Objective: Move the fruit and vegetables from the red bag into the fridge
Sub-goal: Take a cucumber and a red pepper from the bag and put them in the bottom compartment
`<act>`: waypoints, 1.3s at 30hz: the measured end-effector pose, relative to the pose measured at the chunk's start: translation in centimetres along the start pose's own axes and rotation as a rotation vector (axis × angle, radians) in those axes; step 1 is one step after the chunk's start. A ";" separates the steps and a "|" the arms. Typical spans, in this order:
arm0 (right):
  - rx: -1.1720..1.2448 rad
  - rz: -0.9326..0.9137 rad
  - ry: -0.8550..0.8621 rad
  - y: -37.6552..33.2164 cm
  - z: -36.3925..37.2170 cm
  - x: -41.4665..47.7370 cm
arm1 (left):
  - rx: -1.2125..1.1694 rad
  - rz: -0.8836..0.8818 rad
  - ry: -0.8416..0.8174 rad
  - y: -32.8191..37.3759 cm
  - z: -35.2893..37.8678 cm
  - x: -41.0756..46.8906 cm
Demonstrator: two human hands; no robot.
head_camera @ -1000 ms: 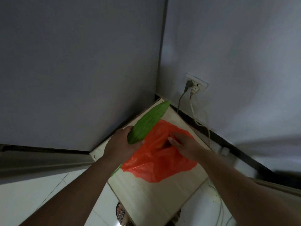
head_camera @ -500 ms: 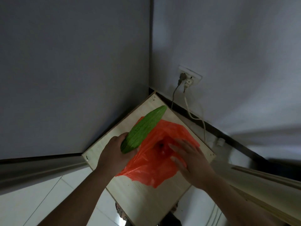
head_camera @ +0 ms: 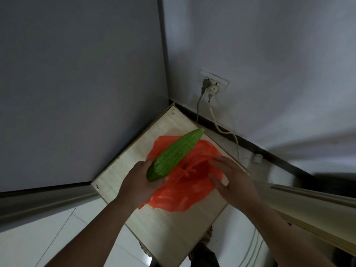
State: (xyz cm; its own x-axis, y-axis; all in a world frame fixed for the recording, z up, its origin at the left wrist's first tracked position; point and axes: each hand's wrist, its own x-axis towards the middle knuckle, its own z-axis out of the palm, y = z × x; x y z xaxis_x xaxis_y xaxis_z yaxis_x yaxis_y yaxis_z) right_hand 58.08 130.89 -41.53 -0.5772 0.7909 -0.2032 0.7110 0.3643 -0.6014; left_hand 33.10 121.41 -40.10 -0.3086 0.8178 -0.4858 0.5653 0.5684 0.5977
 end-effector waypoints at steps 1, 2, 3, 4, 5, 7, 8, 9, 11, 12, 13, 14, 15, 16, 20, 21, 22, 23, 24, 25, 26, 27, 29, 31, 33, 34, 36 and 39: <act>-0.008 -0.036 0.020 -1.0 -0.2 0.4 | 0.005 -0.002 0.003 0.0 0.0 0.0; -0.011 -0.069 0.022 -1.8 -0.4 0.8 | 0.009 -0.006 0.007 0.0 0.0 -0.1; -0.007 -0.095 0.002 -2.5 -0.4 1.3 | 0.005 -0.009 0.017 0.1 -0.1 -0.1; 0.001 -0.110 -0.039 -3.0 -0.3 1.6 | -0.004 -0.011 0.029 0.1 -0.1 -0.1; 0.006 -0.117 -0.096 -3.3 -0.1 2.0 | -0.018 -0.012 0.044 0.1 -0.1 -0.2; -0.004 -0.116 -0.198 -3.3 0.6 2.8 | -0.041 -0.012 0.062 -0.2 -0.2 -0.2; -0.021 -0.108 -0.236 -3.1 1.0 3.2 | -0.042 -0.014 0.063 -0.3 -0.4 -0.2; -0.038 -0.095 -0.271 -2.9 1.4 3.5 | -0.044 -0.019 0.059 -0.5 -0.5 -0.2; -0.070 -0.059 -0.332 -2.8 2.0 4.4 | -0.056 -0.033 0.051 -1.0 -0.7 -0.2; -0.085 -0.041 -0.353 -2.9 2.2 4.8 | -0.058 -0.041 0.052 -1.3 -0.8 -0.1; -0.099 -0.026 -0.366 -2.9 2.3 5.2 | -0.058 -0.049 0.053 -1.5 -0.8 -0.1; -0.107 -0.010 -0.374 -3.0 2.5 5.5 | -0.056 -0.055 0.054 -1.6 -0.8 -0.1; -0.105 0.008 -0.377 -3.0 2.5 5.7 | -0.053 -0.057 0.054 -1.7 -0.8 -0.1; -0.093 0.027 -0.378 -2.9 2.6 5.8 | -0.051 -0.057 0.054 -1.8 -0.8 -0.1; -0.046 0.049 -0.397 -2.0 2.2 5.0 | -0.063 -0.068 0.047 -2.1 -0.5 -0.2; -0.046 0.042 -0.407 -1.7 2.0 4.7 | -0.066 -0.071 0.044 -2.2 -0.4 -0.3; -0.051 0.039 -0.420 -1.5 2.0 4.3 | -0.072 -0.074 0.039 -2.2 -0.4 -0.3; -0.060 0.036 -0.433 -1.3 2.0 4.0 | -0.079 -0.077 0.035 -2.3 -0.3 -0.3; -0.076 0.038 -0.446 -1.2 2.0 3.7 | -0.083 -0.080 0.032 -2.3 -0.2 -0.4; -0.093 0.038 -0.450 -1.1 2.1 3.4 | -0.085 -0.080 0.027 -2.3 -0.2 -0.4; -0.103 0.039 -0.442 -1.1 2.3 3.3 | -0.085 -0.079 0.021 -2.3 -0.2 -0.4; -0.101 0.037 -0.422 -1.1 2.3 3.1 | -0.080 -0.076 0.016 -2.3 -0.2 -0.5; -0.054 0.040 -0.365 -1.5 2.2 3.0 | -0.064 -0.063 0.014 -2.3 -0.5 -0.8; 0.008 0.060 -0.302 -2.3 1.9 2.8 | -0.064 -0.057 0.011 -2.3 -0.9 -1.2; 0.044 0.088 -0.252 -3.2 1.4 2.4 | -0.060 -0.048 0.013 -2.1 -1.5 -1.9; 0.054 0.101 -0.234 -3.8 1.0 2.1 | -0.058 -0.044 0.013 -1.9 -1.9 -2.3; 0.083 0.110 -0.173 -5.3 0.0 1.1 | -0.059 -0.037 0.009 -1.2 -3.0 -3.6; 0.149 0.147 -0.070 -8.5 -2.4 -1.0 | -0.089 -0.023 -0.002 0.6 -5.1 -6.3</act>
State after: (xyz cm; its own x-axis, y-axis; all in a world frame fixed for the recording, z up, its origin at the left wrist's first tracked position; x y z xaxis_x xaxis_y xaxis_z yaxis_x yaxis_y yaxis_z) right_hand 53.58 128.19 -34.42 -0.5023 0.7919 -0.3472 0.7250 0.1669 -0.6682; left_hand 31.43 117.07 -33.45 -0.3190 0.8043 -0.5013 0.4879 0.5928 0.6407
